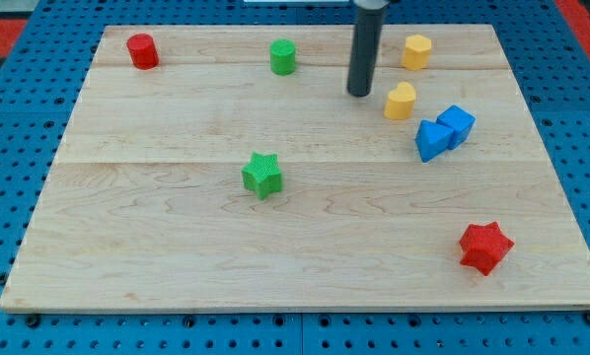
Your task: Keep the red star to the bottom center of the board
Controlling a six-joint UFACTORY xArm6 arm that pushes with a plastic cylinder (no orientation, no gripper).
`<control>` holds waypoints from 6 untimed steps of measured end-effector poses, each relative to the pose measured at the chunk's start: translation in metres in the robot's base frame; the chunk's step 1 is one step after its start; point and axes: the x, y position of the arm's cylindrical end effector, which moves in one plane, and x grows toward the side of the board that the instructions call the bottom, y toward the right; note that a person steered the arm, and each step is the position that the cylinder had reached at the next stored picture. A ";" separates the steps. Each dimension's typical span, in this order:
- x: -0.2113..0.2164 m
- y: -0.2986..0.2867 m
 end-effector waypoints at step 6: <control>0.220 0.103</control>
